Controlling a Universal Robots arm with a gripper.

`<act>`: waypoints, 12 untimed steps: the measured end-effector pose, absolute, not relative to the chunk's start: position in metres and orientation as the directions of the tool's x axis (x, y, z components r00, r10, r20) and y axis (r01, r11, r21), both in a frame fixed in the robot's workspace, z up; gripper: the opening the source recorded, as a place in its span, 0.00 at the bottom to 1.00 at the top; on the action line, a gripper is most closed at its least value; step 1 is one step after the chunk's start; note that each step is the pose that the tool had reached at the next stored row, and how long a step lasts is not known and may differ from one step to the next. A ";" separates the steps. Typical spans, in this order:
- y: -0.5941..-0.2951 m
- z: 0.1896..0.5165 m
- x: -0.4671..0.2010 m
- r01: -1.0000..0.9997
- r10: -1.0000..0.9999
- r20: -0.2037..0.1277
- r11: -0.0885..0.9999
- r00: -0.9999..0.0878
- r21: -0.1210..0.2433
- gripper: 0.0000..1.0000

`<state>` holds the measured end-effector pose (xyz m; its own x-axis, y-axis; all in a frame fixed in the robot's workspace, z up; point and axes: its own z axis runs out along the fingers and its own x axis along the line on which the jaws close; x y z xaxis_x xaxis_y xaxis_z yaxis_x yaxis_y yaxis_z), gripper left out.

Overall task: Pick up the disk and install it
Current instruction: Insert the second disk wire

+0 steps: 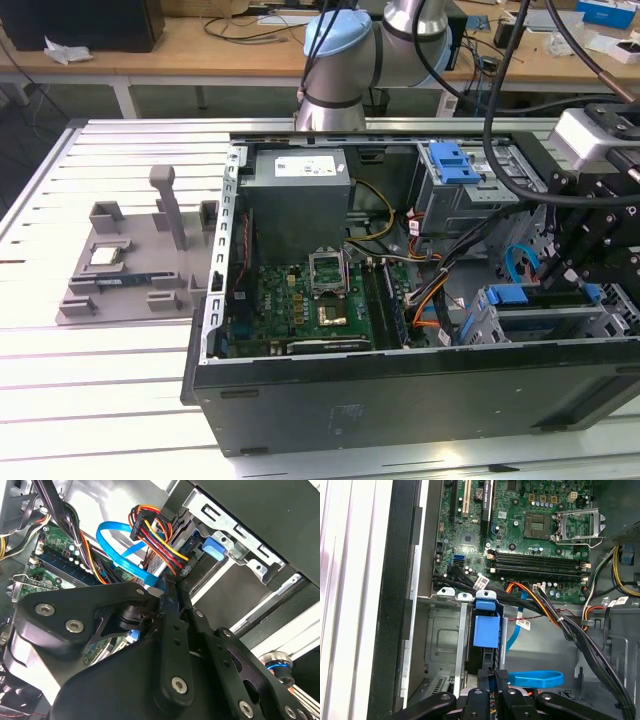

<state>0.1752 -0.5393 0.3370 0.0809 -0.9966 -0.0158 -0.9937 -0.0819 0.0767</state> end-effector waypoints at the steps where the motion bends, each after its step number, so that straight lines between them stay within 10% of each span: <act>1: -0.539 0.337 0.175 -0.994 -0.997 -0.016 -0.082 0.081 0.077 0.16; 12: -0.539 0.342 0.175 -0.994 -0.997 -0.018 -0.082 0.081 0.077 0.16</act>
<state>0.1752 -0.5392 0.3416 0.0809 -0.9966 -0.0184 -0.9937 -0.0821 0.0766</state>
